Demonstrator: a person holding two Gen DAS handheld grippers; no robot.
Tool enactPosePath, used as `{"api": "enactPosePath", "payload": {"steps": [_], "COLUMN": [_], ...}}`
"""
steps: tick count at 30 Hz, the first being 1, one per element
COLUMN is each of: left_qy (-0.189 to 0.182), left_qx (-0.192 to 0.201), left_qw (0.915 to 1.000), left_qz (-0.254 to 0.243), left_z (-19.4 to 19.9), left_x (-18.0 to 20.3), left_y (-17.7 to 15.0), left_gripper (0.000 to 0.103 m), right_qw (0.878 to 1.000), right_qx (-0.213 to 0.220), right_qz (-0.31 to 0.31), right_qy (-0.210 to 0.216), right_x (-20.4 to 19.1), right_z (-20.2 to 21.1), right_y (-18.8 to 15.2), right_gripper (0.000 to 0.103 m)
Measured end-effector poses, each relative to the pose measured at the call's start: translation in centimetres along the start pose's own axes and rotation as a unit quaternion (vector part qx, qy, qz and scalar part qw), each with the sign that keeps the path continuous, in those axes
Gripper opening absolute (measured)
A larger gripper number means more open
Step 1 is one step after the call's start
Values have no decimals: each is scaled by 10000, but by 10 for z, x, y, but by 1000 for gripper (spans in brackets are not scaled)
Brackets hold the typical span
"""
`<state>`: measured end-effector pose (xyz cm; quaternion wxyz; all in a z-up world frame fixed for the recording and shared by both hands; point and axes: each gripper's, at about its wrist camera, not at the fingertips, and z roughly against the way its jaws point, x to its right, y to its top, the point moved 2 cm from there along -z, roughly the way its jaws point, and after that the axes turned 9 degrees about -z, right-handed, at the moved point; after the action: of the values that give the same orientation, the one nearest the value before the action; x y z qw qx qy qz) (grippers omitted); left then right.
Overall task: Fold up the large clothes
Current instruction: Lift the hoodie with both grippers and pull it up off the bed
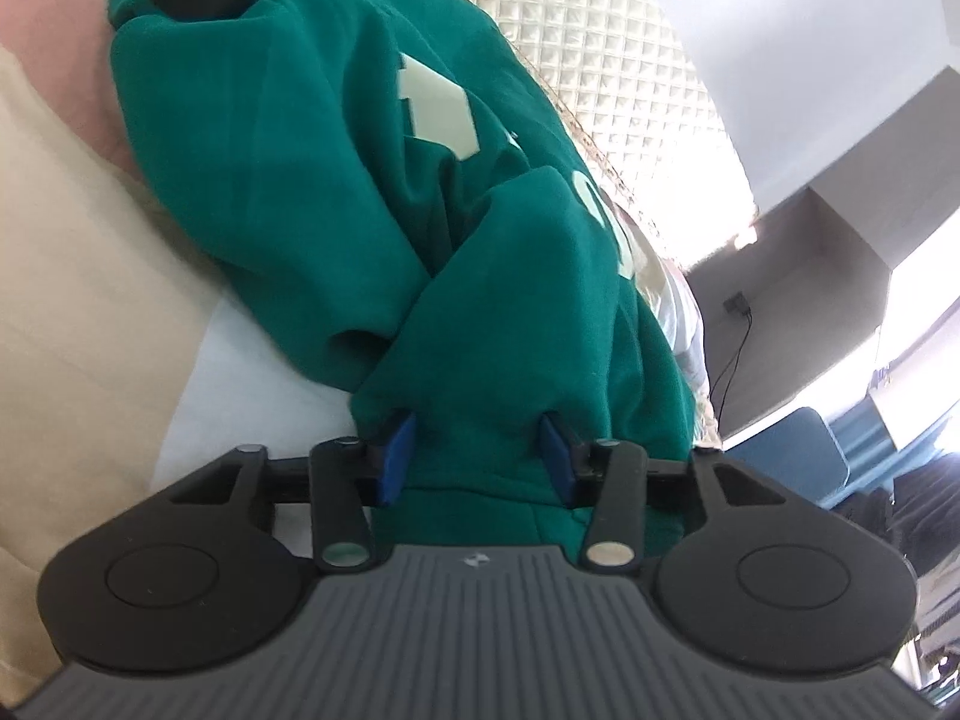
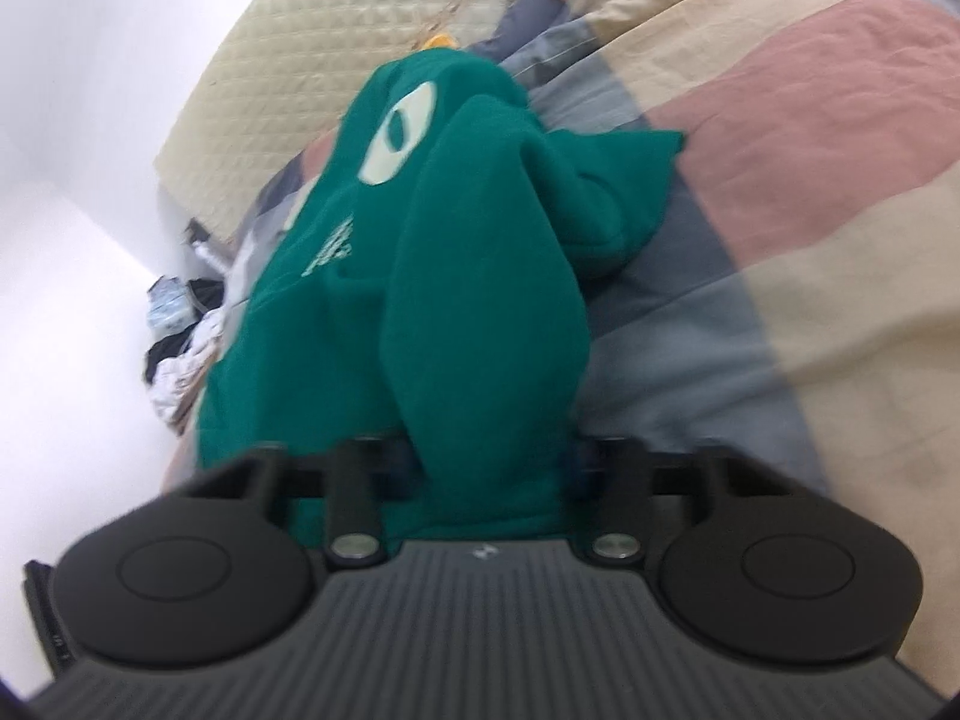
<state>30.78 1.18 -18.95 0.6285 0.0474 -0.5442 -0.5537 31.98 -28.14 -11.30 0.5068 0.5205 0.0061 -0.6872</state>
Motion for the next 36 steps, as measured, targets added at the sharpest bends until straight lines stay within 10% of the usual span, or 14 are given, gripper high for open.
{"api": "enactPosePath", "payload": {"steps": [4, 20, 30, 33, 36], "left_qy": [-51, -694, -262, -286, -350], "left_qx": [52, 917, 667, 544, 584], "left_qw": [9997, 9911, 9971, 9981, 9971], "left_qz": [-242, -675, -244, 54, 334], "left_z": [13, 202, 259, 254, 257], "left_x": [17, 129, 96, 84, 75], "left_y": [5, -9, -43, -44, -45], "left_gripper": [12, 10, 11, 23, 70], "right_qw": [9981, 9647, 9898, 9940, 9954], "right_qx": [252, 1062, 252, -27, 64], "right_qz": [497, 2153, 1235, 926, 706], "right_qy": [257, 1085, 668, 582, 652], "right_x": [-27, -128, -100, -89, -85], "right_z": [21, 177, 174, 162, 164], "right_y": [-5, -89, -131, -130, -130], "right_gripper": [12, 9, 12, 14, 25]}}
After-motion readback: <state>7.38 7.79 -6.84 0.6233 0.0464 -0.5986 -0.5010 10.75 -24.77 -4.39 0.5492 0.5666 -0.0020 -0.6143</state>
